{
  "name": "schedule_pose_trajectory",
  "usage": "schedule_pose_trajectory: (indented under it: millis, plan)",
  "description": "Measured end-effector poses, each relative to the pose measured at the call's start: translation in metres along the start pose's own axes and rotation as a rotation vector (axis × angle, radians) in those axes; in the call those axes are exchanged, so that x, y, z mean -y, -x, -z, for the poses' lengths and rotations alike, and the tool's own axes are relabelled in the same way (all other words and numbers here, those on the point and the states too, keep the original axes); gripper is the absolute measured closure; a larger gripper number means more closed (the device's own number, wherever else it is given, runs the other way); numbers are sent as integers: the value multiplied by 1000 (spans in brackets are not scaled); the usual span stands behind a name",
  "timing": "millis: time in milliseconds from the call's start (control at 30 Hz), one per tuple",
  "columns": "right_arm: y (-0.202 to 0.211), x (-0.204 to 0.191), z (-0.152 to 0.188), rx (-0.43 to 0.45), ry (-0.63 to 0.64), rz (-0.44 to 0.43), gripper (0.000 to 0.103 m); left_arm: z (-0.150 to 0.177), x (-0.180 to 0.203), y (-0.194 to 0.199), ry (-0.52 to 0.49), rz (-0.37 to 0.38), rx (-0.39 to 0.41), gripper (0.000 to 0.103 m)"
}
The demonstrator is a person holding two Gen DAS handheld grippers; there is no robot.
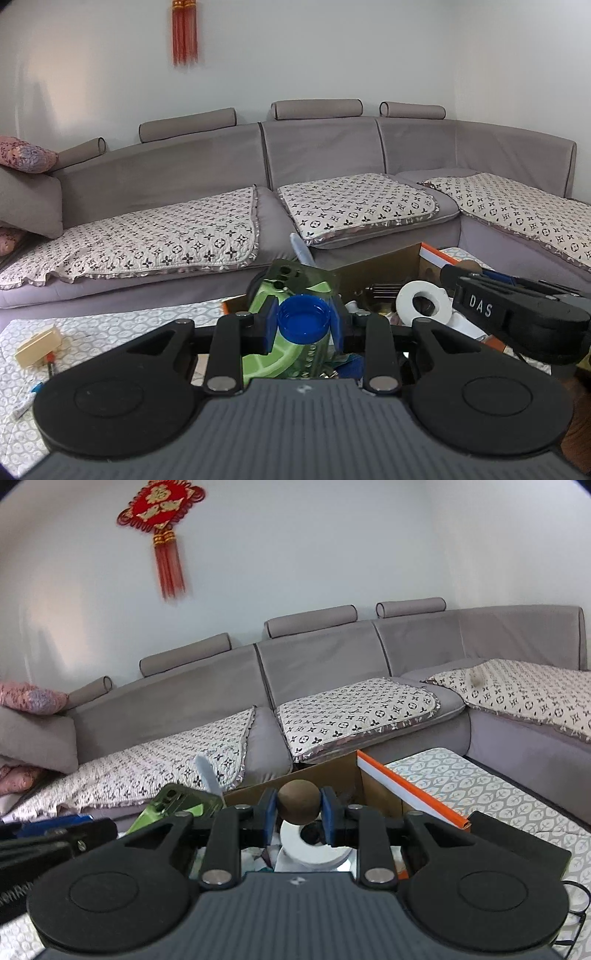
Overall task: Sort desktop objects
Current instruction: 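Carry the blue cap and brown ball over the orange cardboard box, then open the left gripper to drop the cap while the right gripper releases the ball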
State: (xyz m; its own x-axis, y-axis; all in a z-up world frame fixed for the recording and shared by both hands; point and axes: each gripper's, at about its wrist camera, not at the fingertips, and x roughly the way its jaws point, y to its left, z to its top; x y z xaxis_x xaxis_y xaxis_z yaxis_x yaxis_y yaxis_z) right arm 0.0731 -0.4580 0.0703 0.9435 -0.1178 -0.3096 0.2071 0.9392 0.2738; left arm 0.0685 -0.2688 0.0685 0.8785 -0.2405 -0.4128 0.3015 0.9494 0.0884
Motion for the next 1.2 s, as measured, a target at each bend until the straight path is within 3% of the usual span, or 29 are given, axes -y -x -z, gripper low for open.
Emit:
schedule_pose_trajectory:
  millis: [1200]
  plan:
    - [-38, 31, -9, 1, -57, -25, 80, -11, 39, -33, -25, -29, -13, 74]
